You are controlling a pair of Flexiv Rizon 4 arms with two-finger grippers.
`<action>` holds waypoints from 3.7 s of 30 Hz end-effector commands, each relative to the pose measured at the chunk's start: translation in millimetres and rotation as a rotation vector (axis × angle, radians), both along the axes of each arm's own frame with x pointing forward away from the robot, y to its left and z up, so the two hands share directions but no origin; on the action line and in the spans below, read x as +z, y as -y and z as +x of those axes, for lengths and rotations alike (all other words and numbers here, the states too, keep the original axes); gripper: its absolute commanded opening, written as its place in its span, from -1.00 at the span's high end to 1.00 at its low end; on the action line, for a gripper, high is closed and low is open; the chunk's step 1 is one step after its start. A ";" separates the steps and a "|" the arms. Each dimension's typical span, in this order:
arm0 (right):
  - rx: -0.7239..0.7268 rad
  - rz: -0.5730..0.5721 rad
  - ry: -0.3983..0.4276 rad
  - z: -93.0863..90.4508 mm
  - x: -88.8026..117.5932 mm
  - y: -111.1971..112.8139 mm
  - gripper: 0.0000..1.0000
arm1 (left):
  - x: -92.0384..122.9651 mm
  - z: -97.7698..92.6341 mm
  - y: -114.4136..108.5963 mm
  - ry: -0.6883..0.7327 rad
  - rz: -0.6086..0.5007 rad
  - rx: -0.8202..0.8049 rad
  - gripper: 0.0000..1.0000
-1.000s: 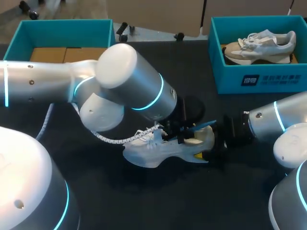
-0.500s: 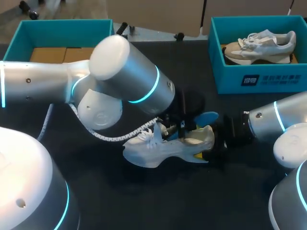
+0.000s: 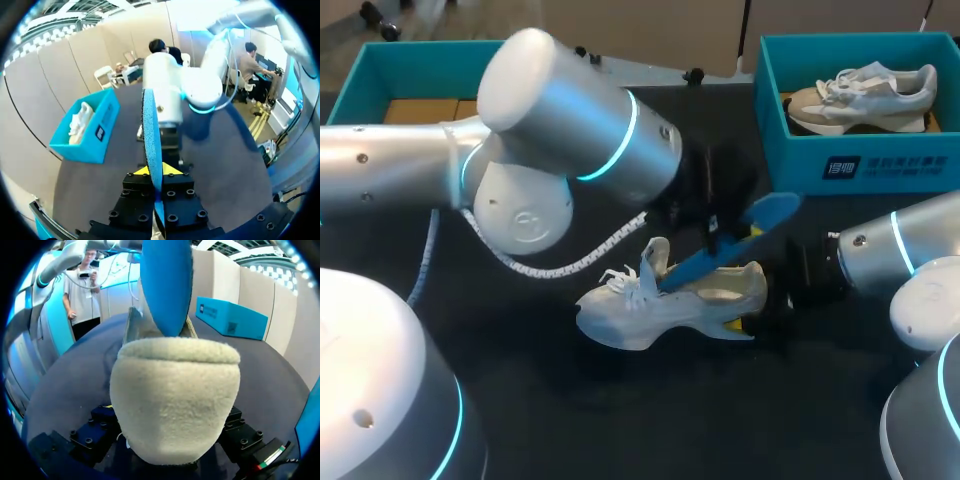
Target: Take the shoe out of the shoebox, open the shoe tongue, remove and reinsert the insole, then place the shoe into the shoebox
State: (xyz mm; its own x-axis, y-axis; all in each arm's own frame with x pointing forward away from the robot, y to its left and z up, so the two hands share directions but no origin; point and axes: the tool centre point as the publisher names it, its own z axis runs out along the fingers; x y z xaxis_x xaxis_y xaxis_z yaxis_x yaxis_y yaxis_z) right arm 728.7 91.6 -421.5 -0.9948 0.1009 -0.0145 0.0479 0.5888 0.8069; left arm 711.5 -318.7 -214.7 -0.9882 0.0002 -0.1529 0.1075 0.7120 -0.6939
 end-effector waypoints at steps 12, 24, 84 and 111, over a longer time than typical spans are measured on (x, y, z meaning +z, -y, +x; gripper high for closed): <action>-0.001 -0.003 0.000 1.5 -3.0 1.6 1.00 | 96.1 9.8 56.3 -0.029 -0.193 0.024 1.00; -0.001 -0.003 0.000 1.5 -3.0 1.6 1.00 | 160.4 13.9 88.4 -0.055 -0.339 -0.012 1.00; -0.001 -0.003 0.000 1.5 -3.0 1.6 1.00 | 252.9 20.6 63.3 -0.848 -0.617 -0.093 1.00; -0.001 -0.003 0.000 1.5 -3.0 1.6 1.00 | 234.4 -59.9 -13.8 -1.159 -0.551 0.062 1.00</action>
